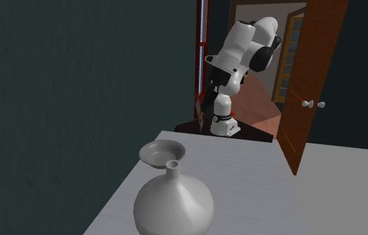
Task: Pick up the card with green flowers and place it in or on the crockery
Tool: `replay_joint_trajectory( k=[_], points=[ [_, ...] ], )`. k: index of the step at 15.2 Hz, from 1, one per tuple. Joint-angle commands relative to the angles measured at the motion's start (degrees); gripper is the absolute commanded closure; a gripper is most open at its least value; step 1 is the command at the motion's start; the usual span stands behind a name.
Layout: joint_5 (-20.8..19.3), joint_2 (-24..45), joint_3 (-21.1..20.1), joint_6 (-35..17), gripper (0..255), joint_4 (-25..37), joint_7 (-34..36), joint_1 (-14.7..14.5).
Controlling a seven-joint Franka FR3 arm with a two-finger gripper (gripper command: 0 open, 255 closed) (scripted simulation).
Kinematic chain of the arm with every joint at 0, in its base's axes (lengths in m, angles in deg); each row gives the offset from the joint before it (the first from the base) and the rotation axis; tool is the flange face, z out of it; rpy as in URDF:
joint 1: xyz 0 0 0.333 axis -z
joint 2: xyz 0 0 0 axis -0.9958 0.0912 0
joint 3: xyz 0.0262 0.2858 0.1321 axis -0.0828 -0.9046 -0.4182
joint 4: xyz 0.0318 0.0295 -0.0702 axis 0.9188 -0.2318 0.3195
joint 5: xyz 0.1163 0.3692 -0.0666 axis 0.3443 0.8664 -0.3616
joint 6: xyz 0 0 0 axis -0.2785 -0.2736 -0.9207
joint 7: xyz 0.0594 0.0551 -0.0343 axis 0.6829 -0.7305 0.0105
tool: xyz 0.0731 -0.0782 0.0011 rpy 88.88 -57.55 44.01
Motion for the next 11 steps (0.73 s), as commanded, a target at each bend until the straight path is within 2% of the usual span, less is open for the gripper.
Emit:
replay_joint_trajectory(
  k=[1,4,8,11],
  points=[
    [-0.3,-0.3,1.0,1.5,255,1.2,-0.4,-0.1],
    [-0.5,-0.5,1.8,3.0,255,2.4,-0.8,-0.2],
    [-4.5,7.3,-3.5,0.2,255,8.5,-0.3,8.6],
    [-8.7,13.5,-9.3,-1.1,255,13.8,0.9,16.6]
  ],
)
